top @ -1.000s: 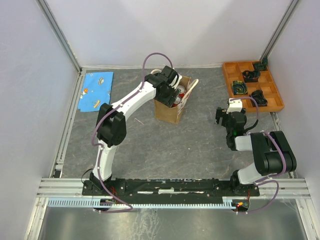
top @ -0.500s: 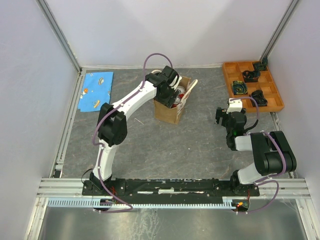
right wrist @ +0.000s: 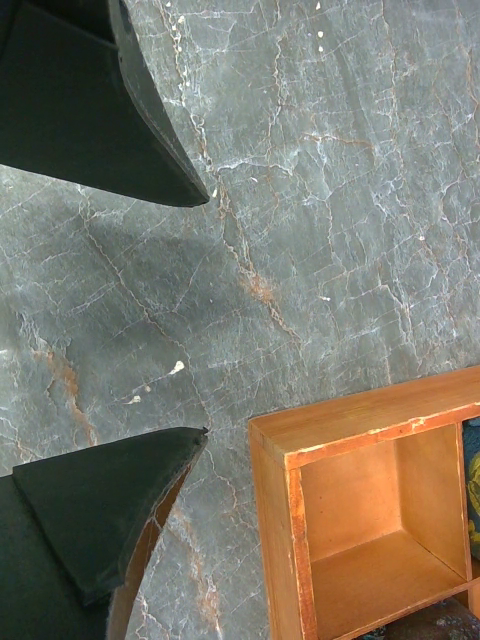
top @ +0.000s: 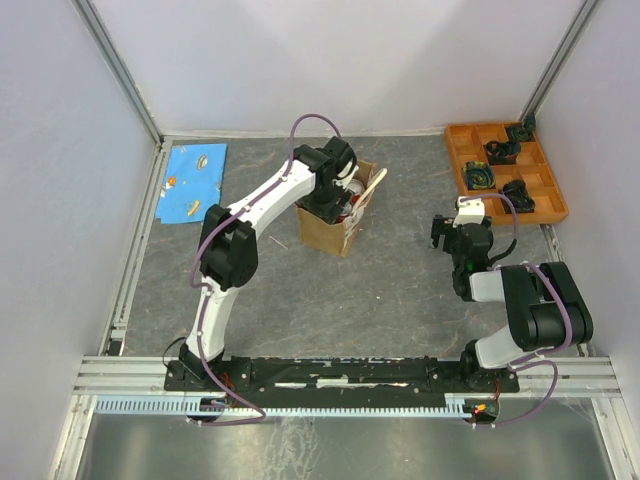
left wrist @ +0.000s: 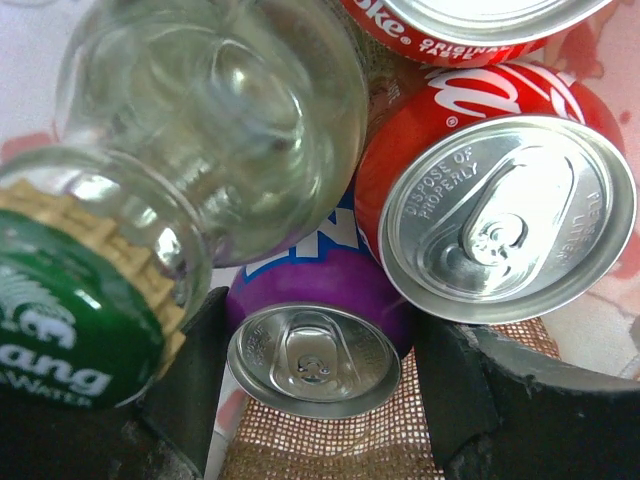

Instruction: Take the beverage out of the canvas bag

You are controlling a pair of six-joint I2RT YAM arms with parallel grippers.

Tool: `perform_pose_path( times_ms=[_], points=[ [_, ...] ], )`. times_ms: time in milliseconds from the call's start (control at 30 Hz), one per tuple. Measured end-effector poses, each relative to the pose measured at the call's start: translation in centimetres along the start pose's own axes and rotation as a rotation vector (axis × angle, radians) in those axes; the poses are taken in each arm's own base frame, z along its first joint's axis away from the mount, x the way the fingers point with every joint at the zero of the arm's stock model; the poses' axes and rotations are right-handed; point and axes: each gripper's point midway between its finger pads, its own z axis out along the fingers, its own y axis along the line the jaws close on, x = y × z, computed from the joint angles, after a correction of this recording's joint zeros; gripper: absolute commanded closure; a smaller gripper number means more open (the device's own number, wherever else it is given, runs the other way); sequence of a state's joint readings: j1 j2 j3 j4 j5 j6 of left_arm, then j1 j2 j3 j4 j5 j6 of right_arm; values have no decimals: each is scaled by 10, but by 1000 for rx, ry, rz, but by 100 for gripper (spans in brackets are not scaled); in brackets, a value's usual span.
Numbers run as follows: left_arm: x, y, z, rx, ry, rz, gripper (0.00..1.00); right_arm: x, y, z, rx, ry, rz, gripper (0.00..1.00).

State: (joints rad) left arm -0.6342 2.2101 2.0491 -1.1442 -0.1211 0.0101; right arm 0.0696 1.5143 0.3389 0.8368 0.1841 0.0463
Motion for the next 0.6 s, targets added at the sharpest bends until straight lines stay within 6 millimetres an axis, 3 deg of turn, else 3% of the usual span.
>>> perform_pose_path(
  times_ms=[100, 133, 600],
  points=[
    [0, 0, 1, 0, 1, 1, 85, 0, 0, 0, 0, 0, 0, 1],
    [1, 0, 1, 0, 2, 2, 95, 0, 0, 0, 0, 0, 0, 1],
    [-4, 3, -5, -4, -41, 45, 97, 0, 0, 0, 0, 0, 0, 1]
  ],
)
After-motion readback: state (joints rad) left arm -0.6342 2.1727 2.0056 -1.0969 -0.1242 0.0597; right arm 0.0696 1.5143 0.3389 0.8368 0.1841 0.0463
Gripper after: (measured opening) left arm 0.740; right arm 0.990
